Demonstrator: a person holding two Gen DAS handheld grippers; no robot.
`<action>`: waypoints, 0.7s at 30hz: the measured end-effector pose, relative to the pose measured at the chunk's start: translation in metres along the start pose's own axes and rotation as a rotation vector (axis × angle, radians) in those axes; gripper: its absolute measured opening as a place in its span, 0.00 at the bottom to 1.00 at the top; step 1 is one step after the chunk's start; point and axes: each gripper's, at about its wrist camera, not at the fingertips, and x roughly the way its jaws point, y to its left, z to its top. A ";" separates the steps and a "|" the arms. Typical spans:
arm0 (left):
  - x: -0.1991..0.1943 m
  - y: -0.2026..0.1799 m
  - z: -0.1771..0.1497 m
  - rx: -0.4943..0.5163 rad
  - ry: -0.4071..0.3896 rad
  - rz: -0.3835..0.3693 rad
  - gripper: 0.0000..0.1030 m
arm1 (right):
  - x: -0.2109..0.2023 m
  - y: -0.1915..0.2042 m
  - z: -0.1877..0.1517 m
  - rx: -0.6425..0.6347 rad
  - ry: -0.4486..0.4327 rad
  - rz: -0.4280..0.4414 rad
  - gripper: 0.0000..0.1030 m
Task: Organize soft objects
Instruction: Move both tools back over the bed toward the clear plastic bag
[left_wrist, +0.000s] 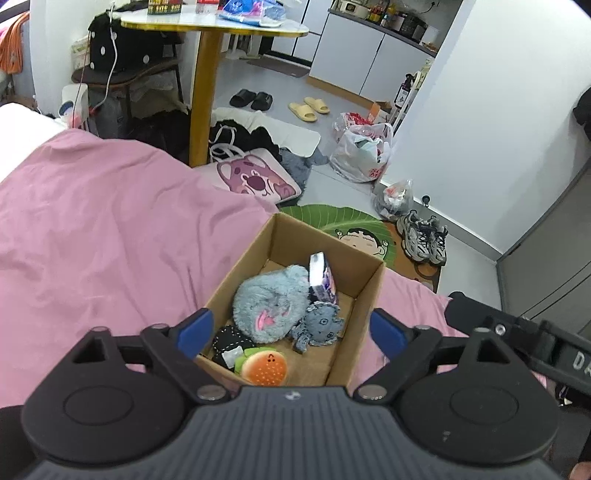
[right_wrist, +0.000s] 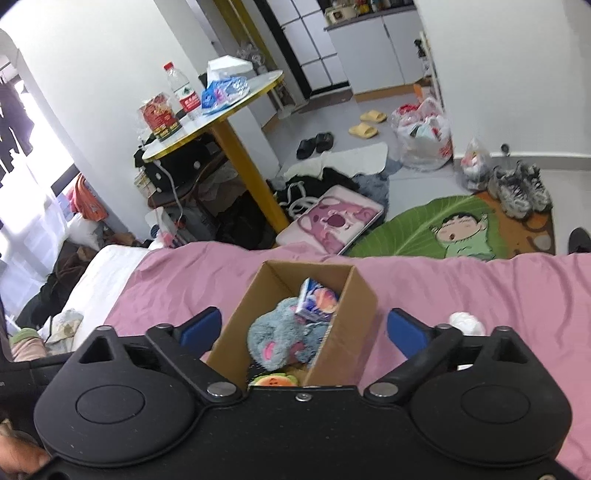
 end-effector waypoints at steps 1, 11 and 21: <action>-0.003 -0.004 -0.001 0.012 -0.013 0.010 0.94 | -0.003 -0.003 -0.001 -0.004 -0.009 -0.005 0.97; -0.011 -0.030 -0.016 0.063 -0.053 0.058 1.00 | -0.027 -0.038 -0.014 0.018 -0.064 -0.015 1.00; -0.017 -0.059 -0.033 0.101 -0.085 0.057 1.00 | -0.044 -0.071 -0.026 0.074 -0.088 0.019 1.00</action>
